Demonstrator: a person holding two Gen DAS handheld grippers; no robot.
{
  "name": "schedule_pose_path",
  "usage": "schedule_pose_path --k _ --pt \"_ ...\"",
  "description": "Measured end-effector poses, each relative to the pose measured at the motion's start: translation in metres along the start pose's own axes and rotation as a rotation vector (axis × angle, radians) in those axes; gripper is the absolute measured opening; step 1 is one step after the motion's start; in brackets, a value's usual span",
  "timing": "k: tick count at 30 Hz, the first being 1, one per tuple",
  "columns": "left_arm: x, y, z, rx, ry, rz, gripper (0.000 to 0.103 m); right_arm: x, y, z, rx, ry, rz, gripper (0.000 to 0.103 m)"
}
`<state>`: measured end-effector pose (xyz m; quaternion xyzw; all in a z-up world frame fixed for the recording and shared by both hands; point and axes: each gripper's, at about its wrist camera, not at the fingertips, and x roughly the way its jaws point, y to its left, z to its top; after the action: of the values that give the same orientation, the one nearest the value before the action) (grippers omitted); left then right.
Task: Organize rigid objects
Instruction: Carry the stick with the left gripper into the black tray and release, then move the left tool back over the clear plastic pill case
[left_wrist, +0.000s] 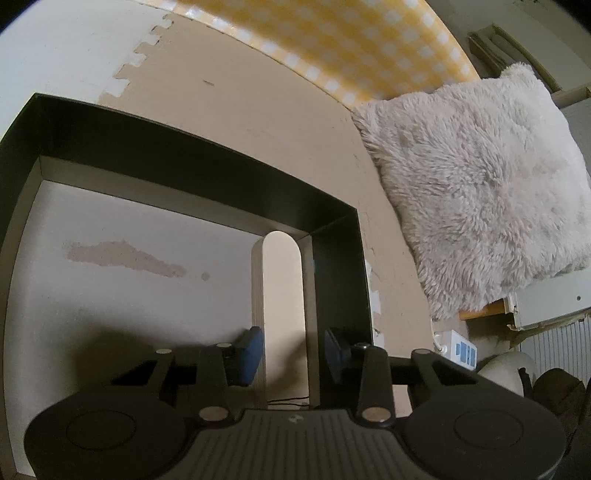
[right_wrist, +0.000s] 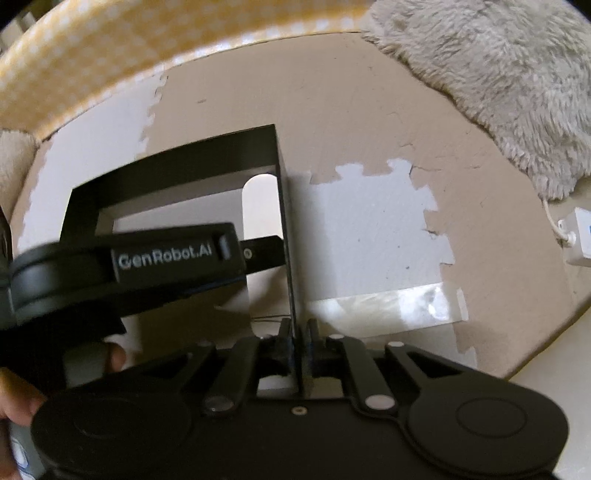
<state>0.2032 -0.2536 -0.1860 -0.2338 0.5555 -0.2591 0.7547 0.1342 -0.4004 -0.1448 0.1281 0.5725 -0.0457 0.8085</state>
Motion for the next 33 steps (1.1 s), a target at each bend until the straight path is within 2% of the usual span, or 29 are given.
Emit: schedule_pose_path --k 8,13,17,19,24,27,33 --pt "-0.006 -0.001 0.003 0.011 0.004 -0.016 0.039 0.010 0.004 0.002 -0.016 0.021 -0.012 0.009" --pt "-0.030 -0.009 0.008 0.091 -0.029 -0.001 0.041 0.011 0.000 0.002 -0.001 0.021 0.000 0.009" --pt "-0.061 -0.016 0.015 0.199 -0.074 0.030 0.048 0.012 0.001 0.002 -0.009 0.023 -0.006 0.009" --pt "-0.079 -0.018 0.017 0.259 -0.098 0.047 0.052 0.013 0.002 0.002 -0.013 0.023 -0.010 0.009" --pt "-0.124 -0.014 0.021 0.386 -0.164 0.092 0.071 0.013 0.003 0.002 -0.018 0.023 -0.014 0.009" --pt "-0.152 -0.012 0.022 0.437 -0.206 0.137 0.085 0.012 0.006 0.001 -0.027 0.022 -0.022 0.009" --pt "-0.199 -0.004 0.019 0.521 -0.289 0.246 0.100 0.011 0.009 0.001 -0.031 0.022 -0.026 0.009"
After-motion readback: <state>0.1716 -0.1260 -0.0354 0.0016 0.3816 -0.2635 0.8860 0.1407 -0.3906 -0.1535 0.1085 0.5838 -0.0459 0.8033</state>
